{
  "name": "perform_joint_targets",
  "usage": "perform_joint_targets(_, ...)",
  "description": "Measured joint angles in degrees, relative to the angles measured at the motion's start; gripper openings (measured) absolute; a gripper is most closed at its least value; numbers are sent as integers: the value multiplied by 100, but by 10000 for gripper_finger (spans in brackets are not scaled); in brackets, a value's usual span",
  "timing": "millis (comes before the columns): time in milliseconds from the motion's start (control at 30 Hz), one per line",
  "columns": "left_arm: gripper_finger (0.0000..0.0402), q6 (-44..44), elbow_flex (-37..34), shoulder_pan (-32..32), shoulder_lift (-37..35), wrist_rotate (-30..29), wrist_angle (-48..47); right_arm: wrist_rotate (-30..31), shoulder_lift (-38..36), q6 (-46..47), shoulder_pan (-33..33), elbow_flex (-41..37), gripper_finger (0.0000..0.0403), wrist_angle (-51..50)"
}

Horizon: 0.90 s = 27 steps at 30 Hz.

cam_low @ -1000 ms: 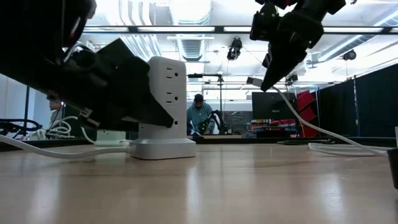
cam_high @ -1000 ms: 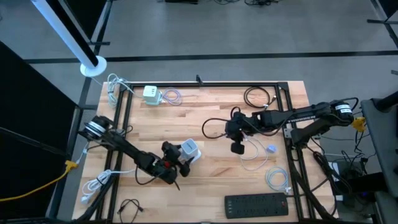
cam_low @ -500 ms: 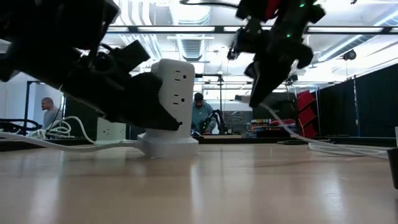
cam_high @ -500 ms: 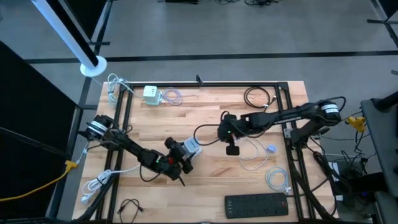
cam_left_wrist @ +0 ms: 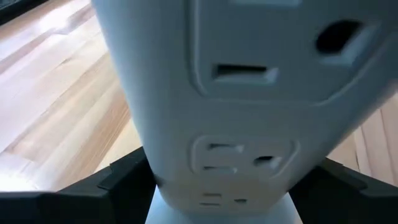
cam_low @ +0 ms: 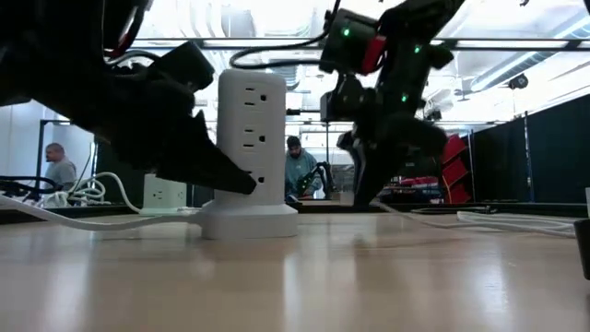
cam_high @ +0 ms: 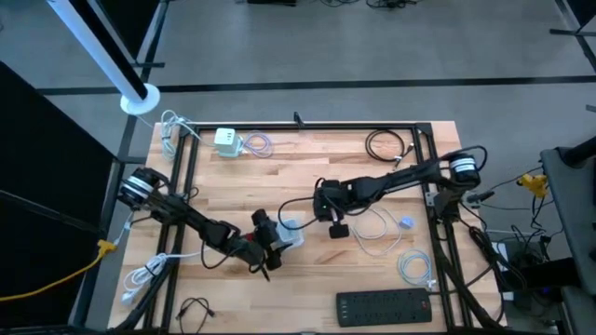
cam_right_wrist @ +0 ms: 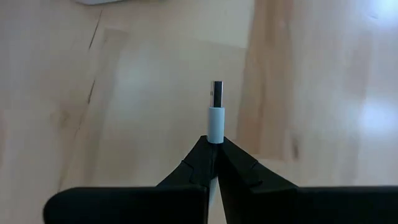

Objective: Insert USB
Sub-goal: Insert the white charger cable into the white outlet extension

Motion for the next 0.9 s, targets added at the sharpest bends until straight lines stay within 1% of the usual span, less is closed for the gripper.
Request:
perform_joint_targets(100,296,-188,-74,41,-6,-24,34,-47,207,-108,2,-1,1,285)
perform_joint_targets(167,296,-432,-101,87,-4,-34,15,-187,322,-153,2,-1,1,477)
perform_joint_targets(367,296,-564,-135,126,-2,22,-31,-389,318,-204,77,-7,1,752)
perform_joint_targets(467,296,-689,-149,140,2,90,-35,-642,301,-219,154,102,1,824)
perform_joint_targets(533,296,-757,-157,140,5,72,22,-696,327,-211,224,170,1,802)
perform_joint_targets(667,296,-486,-197,144,29,47,481,-742,336,-19,344,257,1,756)
perform_joint_targets(900,295,-101,-198,155,48,173,1135,-742,336,570,389,438,1,101)
